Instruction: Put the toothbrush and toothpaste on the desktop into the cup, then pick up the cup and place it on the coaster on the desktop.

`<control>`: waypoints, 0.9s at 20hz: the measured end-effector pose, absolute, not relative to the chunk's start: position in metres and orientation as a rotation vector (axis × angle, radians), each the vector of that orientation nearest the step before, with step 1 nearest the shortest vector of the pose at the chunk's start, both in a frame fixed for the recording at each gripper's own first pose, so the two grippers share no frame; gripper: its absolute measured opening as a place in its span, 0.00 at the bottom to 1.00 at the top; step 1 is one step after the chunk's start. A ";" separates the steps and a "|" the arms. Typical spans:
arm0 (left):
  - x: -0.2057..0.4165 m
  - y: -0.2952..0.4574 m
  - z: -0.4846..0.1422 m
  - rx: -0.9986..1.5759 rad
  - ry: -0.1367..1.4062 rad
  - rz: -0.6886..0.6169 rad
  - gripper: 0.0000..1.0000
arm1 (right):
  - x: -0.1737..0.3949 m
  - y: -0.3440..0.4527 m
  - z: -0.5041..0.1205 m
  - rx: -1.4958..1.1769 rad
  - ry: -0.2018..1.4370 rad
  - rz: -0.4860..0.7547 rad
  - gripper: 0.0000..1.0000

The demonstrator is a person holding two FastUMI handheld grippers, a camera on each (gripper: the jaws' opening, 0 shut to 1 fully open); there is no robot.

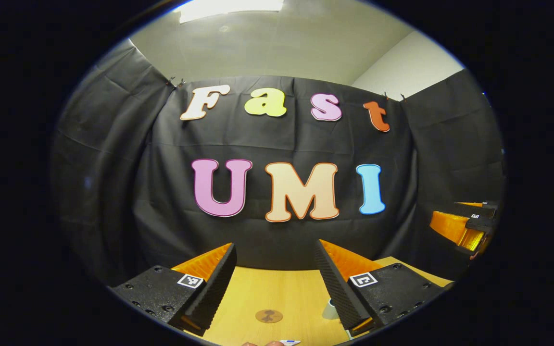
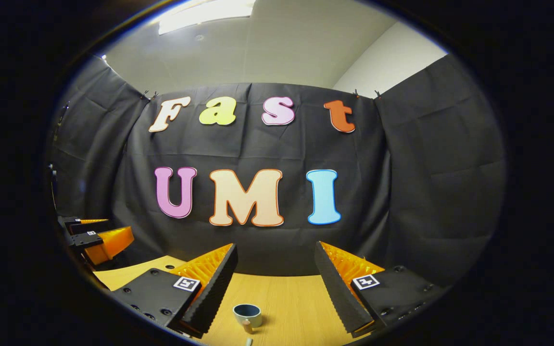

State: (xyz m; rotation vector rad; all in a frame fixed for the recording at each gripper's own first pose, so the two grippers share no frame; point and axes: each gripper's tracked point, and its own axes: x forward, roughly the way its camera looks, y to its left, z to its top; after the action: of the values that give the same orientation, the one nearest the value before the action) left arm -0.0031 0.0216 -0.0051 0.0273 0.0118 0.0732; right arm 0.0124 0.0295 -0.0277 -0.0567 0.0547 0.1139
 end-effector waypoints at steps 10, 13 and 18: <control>-0.012 0.063 -0.017 0.034 0.042 0.131 0.94 | 0.008 0.050 -0.102 -0.088 0.214 0.169 0.99; -0.014 0.068 -0.013 0.048 0.037 0.128 0.94 | 0.005 0.056 -0.140 -0.084 0.311 0.181 0.99; -0.019 0.077 -0.015 0.065 0.039 0.123 0.94 | 0.001 0.053 -0.205 -0.149 0.486 0.160 1.00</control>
State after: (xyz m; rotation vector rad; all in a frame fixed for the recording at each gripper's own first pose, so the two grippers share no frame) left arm -0.0188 0.0774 -0.0151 0.0646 0.0390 0.1233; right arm 0.0007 0.0534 -0.2054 -0.1486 0.4856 0.1601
